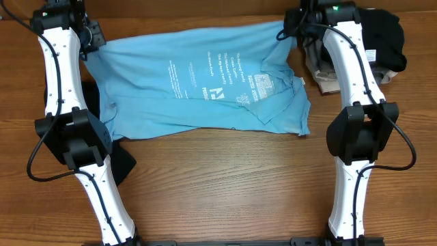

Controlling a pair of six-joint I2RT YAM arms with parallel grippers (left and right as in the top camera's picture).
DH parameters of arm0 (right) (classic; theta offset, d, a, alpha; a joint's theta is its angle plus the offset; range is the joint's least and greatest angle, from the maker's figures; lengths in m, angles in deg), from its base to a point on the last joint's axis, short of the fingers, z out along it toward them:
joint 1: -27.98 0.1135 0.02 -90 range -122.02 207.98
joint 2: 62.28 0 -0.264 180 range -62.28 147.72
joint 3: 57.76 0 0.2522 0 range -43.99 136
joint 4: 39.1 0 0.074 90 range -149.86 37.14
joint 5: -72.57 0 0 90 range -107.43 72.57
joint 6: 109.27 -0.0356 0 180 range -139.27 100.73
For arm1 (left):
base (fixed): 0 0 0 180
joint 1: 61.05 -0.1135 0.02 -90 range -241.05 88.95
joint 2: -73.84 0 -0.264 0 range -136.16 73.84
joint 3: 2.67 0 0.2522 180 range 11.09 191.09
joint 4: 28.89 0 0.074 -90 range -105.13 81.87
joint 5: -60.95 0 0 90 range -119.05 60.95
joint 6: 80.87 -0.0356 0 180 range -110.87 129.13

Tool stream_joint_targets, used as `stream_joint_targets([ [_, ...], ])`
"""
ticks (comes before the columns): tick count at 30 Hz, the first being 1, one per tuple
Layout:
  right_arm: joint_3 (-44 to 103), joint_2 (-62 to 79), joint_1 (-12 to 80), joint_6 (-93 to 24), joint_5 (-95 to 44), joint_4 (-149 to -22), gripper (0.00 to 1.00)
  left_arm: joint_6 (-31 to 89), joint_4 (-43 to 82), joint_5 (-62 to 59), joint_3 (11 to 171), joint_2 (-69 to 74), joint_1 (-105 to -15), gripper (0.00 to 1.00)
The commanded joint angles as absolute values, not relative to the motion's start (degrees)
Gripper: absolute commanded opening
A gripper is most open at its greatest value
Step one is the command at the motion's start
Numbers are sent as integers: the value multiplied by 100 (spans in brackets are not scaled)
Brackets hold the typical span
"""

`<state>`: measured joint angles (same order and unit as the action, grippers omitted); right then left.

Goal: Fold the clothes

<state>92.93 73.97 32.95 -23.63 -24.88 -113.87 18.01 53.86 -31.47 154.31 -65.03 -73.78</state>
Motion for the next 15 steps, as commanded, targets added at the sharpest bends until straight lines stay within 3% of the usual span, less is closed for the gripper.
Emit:
stream_joint_targets([
  [1, 9437, 7294, 3044, -2284, -2435, -11892, 4, 1821, 5856, -3219, 15448, -6459, -7337, 4],
  [9, 9177, 7334, 2773, -2280, -2656, -12474, 5, 1821, 6929, -3355, 15083, -6461, -7356, 4],
  [12, 9094, 7334, 2775, -2201, -2769, -12504, 19, 1819, 6949, -3466, 14756, -6461, -7356, 4],
  [15, 9094, 7334, 2792, -2083, -2901, -12631, 24, 1814, 6953, -3575, 14421, -6461, -7356, 4],
])
